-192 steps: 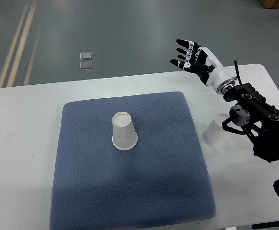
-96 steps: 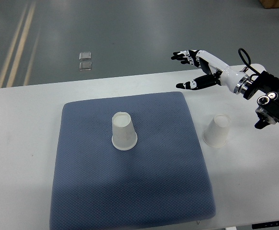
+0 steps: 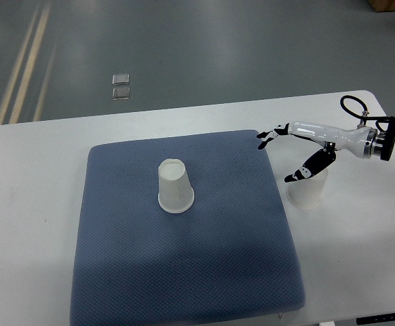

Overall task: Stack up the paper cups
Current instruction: 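Reach the open right hand down toward the white cup beside the pad, then close the right hand fingers around the white paper cup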

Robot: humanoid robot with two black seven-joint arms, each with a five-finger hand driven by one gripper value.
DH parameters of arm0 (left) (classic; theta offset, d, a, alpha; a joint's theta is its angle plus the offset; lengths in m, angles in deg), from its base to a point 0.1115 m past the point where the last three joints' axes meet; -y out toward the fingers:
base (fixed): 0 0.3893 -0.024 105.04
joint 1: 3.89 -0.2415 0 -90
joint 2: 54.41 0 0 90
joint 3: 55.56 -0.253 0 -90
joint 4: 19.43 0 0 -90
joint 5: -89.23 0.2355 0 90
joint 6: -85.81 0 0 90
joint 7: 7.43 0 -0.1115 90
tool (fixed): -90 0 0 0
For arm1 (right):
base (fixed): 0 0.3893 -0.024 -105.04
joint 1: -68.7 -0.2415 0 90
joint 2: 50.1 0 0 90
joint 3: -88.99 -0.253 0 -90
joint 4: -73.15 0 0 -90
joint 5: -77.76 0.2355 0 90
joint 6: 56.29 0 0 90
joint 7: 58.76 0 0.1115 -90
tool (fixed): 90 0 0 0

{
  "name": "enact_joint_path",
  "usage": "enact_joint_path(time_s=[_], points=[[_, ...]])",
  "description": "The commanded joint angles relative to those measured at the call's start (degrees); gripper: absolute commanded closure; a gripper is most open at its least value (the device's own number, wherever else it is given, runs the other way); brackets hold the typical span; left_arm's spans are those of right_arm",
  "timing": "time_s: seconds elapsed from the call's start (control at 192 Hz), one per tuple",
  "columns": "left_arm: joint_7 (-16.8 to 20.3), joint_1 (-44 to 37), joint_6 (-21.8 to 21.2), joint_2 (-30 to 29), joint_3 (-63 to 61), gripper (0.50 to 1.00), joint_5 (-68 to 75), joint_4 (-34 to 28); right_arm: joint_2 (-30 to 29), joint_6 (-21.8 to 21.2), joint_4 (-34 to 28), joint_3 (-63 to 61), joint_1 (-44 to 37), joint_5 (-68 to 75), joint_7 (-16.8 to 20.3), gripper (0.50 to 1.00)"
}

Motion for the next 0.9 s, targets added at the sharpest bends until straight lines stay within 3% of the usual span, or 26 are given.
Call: enact_joint_path(time_s=[0.0,0.485,0.896], points=[[0.0,0.0,0.0,0.0,0.1,0.5,0.0,0.0,1.0,0.5,-0.6,1.1,0.0,-2.0,-0.1,0.579],[0.0,0.0,0.0,0.0,0.0,0.5,0.0,0.0,1.0,6.8,0.5,3.5,0.6,-14.0,-0.1,0.581],[0.1,0.0,0.0,0.0,0.0,0.5,0.0,0.0,1.6,8.8,4.3,3.5,0.4,-18.0,-0.1,0.581]])
